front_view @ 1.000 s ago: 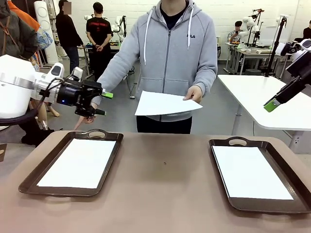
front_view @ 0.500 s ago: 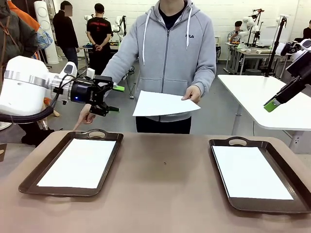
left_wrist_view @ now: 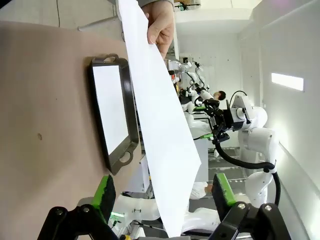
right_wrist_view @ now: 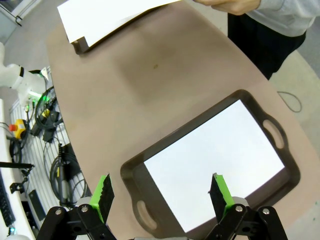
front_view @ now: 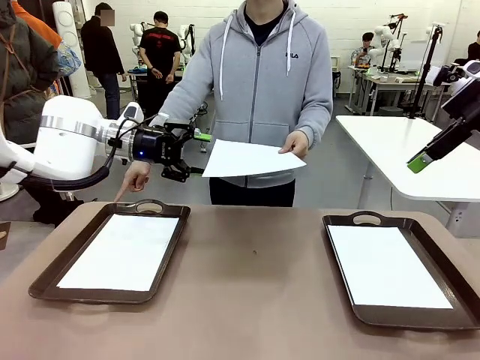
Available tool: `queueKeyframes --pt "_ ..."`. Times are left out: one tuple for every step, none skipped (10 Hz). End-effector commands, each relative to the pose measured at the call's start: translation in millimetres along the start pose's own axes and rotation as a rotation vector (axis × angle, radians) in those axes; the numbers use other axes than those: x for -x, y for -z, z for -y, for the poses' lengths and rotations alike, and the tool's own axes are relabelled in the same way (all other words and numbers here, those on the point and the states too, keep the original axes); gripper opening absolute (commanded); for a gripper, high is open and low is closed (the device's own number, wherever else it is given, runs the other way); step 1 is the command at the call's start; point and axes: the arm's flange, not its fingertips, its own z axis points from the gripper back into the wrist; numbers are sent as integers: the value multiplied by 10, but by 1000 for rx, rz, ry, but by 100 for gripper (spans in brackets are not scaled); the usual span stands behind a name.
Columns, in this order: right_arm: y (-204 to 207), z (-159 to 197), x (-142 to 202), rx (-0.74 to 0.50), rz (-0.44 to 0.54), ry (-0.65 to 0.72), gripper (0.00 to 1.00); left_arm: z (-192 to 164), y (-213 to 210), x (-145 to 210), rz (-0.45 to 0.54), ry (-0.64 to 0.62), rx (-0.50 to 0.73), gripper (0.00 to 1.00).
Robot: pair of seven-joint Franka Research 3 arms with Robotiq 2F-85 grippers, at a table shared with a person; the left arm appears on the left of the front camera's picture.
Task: Sort the A4 documents.
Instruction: Receive the A4 Paper.
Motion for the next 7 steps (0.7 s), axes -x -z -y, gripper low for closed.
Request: queueKeyframes --pt "5 -3 -8 4 -2 -8 100 16 52 -138 -4 -54 62 100" --pt "5 -3 -8 4 -2 -8 100 1 95 -153 -9 -63 76 100" --pt "5 -3 -8 4 -2 -8 100 -28 130 -173 -8 -76 90 100" --pt "5 -3 -8 4 -2 -8 100 -53 177 -178 -6 -86 102 100" --pt "5 -3 -8 4 -2 -8 100 -69 249 -164 -16 -87 104 100" --pt "5 -3 -8 4 -2 -8 100 -96 304 -166 -23 -93 110 100" --pt "5 -3 -8 4 -2 -8 100 -131 352 -181 -36 -105 109 100"
